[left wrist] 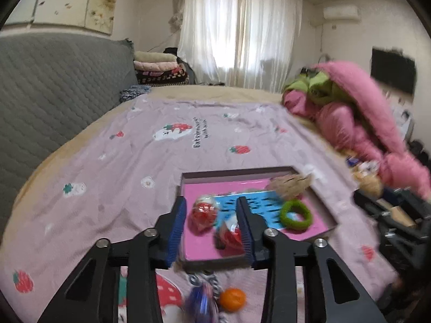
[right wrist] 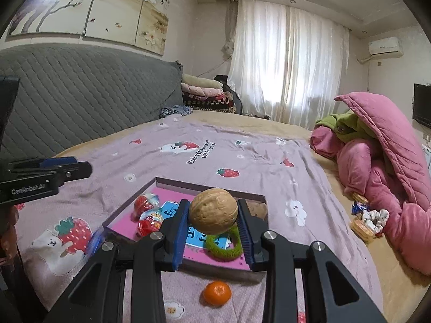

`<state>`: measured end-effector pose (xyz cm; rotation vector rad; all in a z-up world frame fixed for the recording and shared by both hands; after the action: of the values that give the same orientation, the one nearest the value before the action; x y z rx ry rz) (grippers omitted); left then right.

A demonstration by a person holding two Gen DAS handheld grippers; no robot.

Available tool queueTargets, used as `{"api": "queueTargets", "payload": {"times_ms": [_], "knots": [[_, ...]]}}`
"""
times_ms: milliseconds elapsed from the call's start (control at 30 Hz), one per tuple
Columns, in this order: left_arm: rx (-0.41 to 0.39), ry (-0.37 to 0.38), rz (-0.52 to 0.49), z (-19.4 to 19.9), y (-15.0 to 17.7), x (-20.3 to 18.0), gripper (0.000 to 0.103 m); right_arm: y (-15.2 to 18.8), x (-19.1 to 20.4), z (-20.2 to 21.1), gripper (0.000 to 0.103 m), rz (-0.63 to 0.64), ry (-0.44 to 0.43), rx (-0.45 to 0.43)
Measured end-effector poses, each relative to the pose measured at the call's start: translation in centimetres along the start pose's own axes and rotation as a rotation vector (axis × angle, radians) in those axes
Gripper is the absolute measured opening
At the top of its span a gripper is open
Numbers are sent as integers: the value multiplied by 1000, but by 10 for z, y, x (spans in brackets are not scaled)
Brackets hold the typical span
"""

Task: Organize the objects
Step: 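Lower the walnut into the tray and open the right gripper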

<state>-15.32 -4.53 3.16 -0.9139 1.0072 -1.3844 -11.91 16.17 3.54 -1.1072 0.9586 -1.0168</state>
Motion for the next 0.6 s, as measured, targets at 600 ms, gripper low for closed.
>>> {"api": "queueTargets", "payload": {"times_ms": [600], "knots": [[142, 4, 68, -59, 41, 17, 23, 23, 10, -54, 35, -6, -50, 75]]}}
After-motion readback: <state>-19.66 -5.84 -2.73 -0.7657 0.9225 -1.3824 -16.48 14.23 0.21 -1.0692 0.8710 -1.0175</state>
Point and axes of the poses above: each gripper's, at about its wrist camera, not at the fingertips, and z roughly against the way its jaws point, x to its left, y to its underside, the point moved 2 cm from there along -z, roughly the way its jaws point, and after that the axes turned 15 degrees about -x, right-handed, at the moved point
